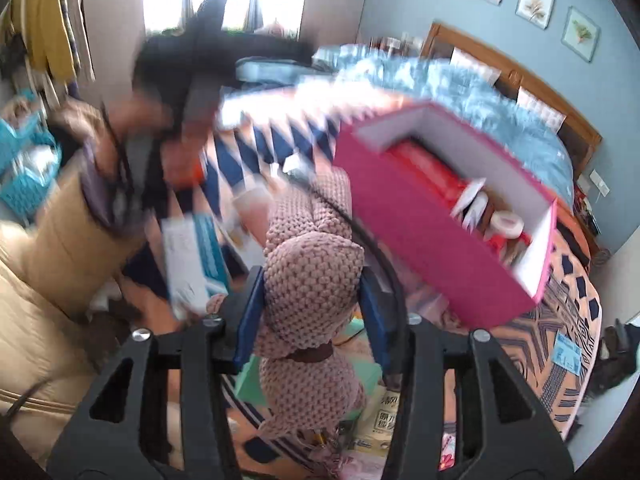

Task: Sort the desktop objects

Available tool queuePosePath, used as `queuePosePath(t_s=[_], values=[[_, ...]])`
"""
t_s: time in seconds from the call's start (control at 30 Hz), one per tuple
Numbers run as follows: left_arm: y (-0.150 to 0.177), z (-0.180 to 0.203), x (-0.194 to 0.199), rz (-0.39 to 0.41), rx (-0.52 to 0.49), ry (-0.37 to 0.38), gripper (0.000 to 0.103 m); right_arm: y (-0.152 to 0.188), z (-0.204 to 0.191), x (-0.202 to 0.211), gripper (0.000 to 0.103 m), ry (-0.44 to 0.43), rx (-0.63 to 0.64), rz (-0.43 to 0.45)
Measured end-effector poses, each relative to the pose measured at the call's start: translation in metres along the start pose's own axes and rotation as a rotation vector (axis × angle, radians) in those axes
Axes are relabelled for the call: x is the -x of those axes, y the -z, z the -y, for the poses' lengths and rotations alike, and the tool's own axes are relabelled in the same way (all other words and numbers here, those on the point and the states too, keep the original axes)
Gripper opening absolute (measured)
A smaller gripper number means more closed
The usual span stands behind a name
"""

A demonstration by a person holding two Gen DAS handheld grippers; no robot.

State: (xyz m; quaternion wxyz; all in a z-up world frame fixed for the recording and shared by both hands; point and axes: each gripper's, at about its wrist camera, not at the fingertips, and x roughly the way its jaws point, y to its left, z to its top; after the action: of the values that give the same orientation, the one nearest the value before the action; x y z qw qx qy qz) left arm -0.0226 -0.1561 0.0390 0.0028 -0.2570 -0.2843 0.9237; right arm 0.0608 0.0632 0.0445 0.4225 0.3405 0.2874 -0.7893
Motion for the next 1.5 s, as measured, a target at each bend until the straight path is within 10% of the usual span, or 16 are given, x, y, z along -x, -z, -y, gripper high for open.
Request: queuePosePath(t_s=[0.33,0.53,0.9,1.13,1.37,1.5], values=[[0.001,0.021,-0.018,-0.019,-0.078,-0.053,0.06,0.019,0.014,0.042,0.058,-0.423,-0.123,0.14],[0.005,0.01,-0.017,-0.036,-0.101,-0.113,0.06,0.034,0.014,0.045,0.056,-0.473,-0.151,0.116],[-0.012,-0.027,0.009,0.029,-0.014,-0.167,0.06,0.082,0.07,0.091,0.064,-0.612,-0.325,0.378],[-0.031,-0.051,0.041,0.108,0.085,-0.166,0.06,0.072,0.03,0.048,0.036,-0.611,-0.271,0.172],[-0.04,-0.067,0.065,0.122,0.086,-0.188,0.06,0.058,0.006,0.028,0.034,-0.625,-0.23,0.126],[-0.027,-0.07,0.07,0.008,0.05,-0.06,0.06,0.054,0.002,0.022,0.034,-0.642,-0.225,0.142]])
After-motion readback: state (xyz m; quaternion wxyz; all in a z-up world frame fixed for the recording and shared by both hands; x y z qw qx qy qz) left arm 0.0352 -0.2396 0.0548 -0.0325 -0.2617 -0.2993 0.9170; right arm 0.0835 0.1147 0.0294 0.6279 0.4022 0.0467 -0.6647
